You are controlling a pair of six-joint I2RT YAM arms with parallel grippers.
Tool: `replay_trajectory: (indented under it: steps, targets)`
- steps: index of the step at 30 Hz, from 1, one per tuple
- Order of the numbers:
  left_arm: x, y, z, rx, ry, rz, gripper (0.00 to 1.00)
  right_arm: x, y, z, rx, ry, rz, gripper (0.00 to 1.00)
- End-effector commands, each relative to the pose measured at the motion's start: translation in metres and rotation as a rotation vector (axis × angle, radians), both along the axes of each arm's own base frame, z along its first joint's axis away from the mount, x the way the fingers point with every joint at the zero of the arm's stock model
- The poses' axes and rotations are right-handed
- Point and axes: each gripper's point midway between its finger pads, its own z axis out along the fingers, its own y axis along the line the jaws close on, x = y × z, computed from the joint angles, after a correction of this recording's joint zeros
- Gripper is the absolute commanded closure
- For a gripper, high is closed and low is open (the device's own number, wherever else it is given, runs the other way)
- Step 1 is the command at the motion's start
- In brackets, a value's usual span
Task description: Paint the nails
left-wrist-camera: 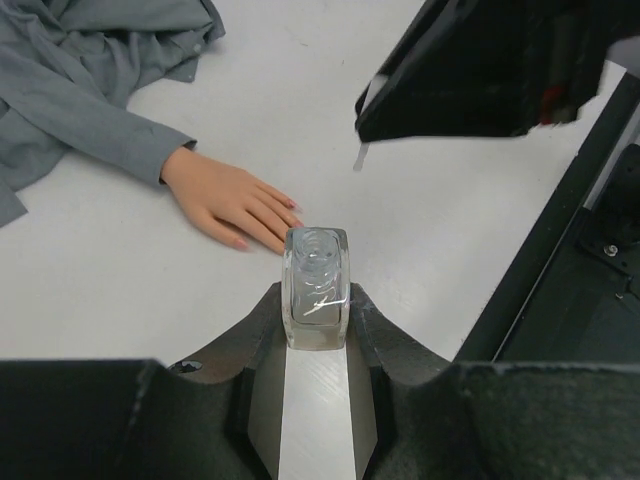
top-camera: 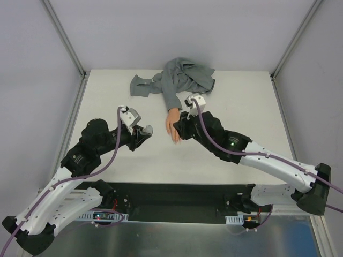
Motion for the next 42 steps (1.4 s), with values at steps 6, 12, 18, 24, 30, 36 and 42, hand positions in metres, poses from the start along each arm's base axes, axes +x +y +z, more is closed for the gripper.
replay_trajectory:
  steps: [6, 12, 18, 24, 30, 36, 42]
  targets:
    - [0.016, 0.001, 0.032, -0.059, -0.150, 0.038, 1.00, 0.038, 0.004, -0.094, -0.145, -0.068, -0.004, 0.99]
    - [0.031, 0.002, 0.019, -0.101, -0.071, 0.031, 1.00, 0.052, 0.010, -0.143, -0.207, -0.096, 0.021, 0.99]
    - [0.036, -0.001, 0.008, -0.081, -0.035, 0.021, 1.00, 0.065, 0.007, -0.176, -0.249, -0.106, 0.023, 1.00]
    - [0.037, 0.000, 0.004, -0.078, -0.024, 0.022, 1.00, 0.063, 0.005, -0.196, -0.280, -0.087, 0.037, 1.00]
    - [0.038, 0.002, 0.004, -0.084, -0.015, 0.024, 1.00, 0.061, 0.009, -0.204, -0.269, -0.080, 0.081, 1.00]
    - [0.037, 0.003, 0.004, -0.088, -0.012, 0.022, 1.00, 0.062, 0.013, -0.214, -0.277, -0.065, 0.092, 1.00]
    - [0.036, 0.002, 0.002, -0.089, -0.012, 0.016, 1.00, 0.064, 0.014, -0.213, -0.267, -0.066, 0.088, 1.00]
